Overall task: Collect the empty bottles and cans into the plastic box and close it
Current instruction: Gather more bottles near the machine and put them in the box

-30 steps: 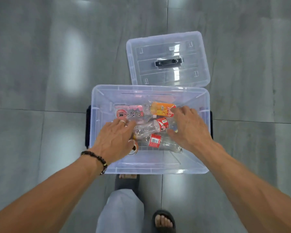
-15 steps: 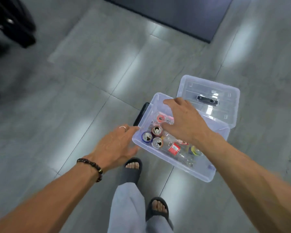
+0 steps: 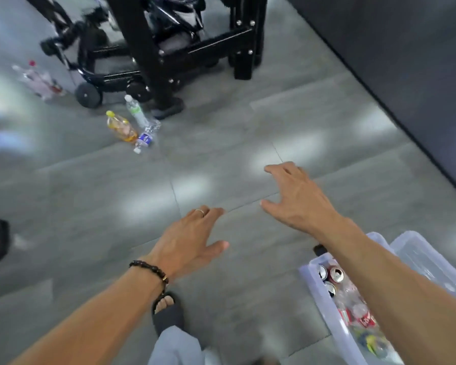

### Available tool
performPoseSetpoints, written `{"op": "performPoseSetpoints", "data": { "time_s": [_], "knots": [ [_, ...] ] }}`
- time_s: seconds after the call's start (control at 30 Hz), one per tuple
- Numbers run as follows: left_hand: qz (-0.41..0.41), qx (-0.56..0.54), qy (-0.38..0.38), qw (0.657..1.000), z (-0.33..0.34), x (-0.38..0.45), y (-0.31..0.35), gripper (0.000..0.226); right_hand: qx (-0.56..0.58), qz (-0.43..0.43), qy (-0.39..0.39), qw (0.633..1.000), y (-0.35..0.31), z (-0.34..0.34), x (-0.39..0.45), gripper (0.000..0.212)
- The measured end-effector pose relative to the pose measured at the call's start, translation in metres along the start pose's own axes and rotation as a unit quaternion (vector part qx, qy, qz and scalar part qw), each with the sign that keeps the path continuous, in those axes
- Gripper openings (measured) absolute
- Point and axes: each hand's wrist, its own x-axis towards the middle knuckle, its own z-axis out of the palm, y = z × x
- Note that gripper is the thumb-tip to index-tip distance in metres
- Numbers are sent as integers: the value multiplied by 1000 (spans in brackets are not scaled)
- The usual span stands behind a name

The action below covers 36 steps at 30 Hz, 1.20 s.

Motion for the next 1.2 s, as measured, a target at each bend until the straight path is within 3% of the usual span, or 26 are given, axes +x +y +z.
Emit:
{"op": "performPoseSetpoints", "data": {
  "time_s": [0.27,0.5,0.9,1.2],
  "knots": [
    [-116,-68,53,990,-65,-41,-189,61,-28,-119,-33,992,-191,51,141,67],
    [-162,-74,56,982,-100,-41,-347,61,-22,-129,-77,988,-302,121,251,67],
    [-176,-92,68,978,-115,110,-497,65,-58,-118,-133,982,-317,204,464,64],
    [-212,-88,64,971,-48,278,-633,65,-88,-143,-149,975,-273,322,678,62]
  ]
}}
